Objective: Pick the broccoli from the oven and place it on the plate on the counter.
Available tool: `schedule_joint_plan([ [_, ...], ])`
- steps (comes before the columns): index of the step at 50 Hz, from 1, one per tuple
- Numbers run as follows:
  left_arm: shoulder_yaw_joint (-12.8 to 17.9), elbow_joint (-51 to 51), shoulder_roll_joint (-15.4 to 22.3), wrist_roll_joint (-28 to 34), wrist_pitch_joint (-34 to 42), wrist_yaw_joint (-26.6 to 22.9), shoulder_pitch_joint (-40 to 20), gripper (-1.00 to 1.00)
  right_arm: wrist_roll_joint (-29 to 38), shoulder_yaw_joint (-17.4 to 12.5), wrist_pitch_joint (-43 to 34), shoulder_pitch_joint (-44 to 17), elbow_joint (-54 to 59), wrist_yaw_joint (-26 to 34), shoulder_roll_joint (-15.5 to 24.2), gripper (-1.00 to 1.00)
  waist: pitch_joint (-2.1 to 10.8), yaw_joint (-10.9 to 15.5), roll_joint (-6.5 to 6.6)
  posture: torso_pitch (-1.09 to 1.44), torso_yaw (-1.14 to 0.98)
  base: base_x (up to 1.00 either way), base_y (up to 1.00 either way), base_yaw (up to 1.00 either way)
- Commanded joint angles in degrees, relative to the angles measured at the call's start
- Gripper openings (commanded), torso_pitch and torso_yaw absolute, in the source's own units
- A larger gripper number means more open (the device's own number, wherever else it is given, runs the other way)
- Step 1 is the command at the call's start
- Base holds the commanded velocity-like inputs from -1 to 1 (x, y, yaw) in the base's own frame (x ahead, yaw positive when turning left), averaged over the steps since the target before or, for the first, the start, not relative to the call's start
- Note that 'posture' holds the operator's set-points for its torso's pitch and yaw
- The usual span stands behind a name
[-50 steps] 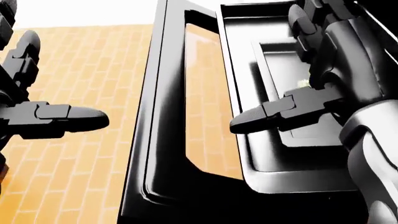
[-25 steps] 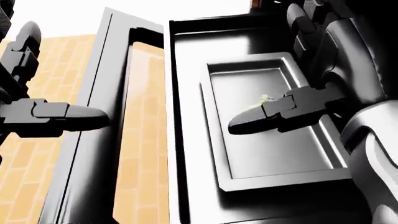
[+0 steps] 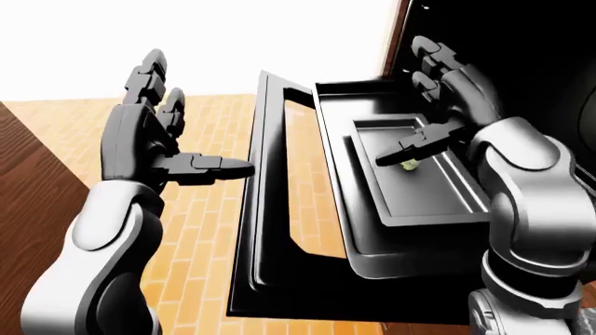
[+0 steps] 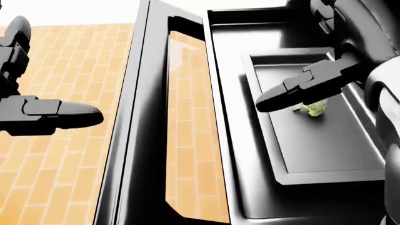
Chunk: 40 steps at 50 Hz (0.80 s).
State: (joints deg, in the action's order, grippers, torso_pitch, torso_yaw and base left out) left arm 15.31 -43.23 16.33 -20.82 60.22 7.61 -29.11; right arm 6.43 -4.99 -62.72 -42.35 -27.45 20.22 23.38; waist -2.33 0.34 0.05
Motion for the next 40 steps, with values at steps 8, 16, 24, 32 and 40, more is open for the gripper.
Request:
schedule_joint_plan([
  [8, 0.1, -1.3, 0.3, 0.4, -1.5, -0.2, -1.3, 1.00, 19.3, 1.7, 3.9, -4.9, 8.9, 15.3, 4.4, 1.00, 1.34, -0.2, 0.35, 0.00, 0.00, 0.00, 0.00, 0.00],
  [16, 0.2, -1.0, 0.3, 0.7, -2.4, -0.9, -0.9, 1.00, 31.9, 1.8, 12.0, -10.3, 22.0, 20.9, -0.4, 1.00, 1.41, -0.6, 0.95, 0.00, 0.00, 0.00, 0.00, 0.00],
  [24, 0.2, -0.1, 0.5, 1.2, -3.3, -1.5, -0.7, 1.00, 35.0, 0.7, 20.6, -13.8, 37.0, 18.8, -2.9, 1.00, 1.49, -0.6, 1.26, 0.00, 0.00, 0.00, 0.00, 0.00],
  [32, 0.9, 1.1, 1.0, 0.8, -4.0, -1.8, -1.1, 1.00, 35.5, 2.1, 27.6, -18.4, 53.3, 13.0, -3.9, 1.00, 1.65, -0.7, 1.39, 0.00, 0.00, 0.00, 0.00, 0.00],
  [40, 1.0, 2.1, 1.4, -0.2, -5.0, -1.8, -1.0, 1.00, 40.5, 4.1, 35.7, -23.6, 74.3, 5.1, -5.1, 1.00, 1.87, -0.8, 1.59, 0.00, 0.00, 0.00, 0.00, 0.00],
])
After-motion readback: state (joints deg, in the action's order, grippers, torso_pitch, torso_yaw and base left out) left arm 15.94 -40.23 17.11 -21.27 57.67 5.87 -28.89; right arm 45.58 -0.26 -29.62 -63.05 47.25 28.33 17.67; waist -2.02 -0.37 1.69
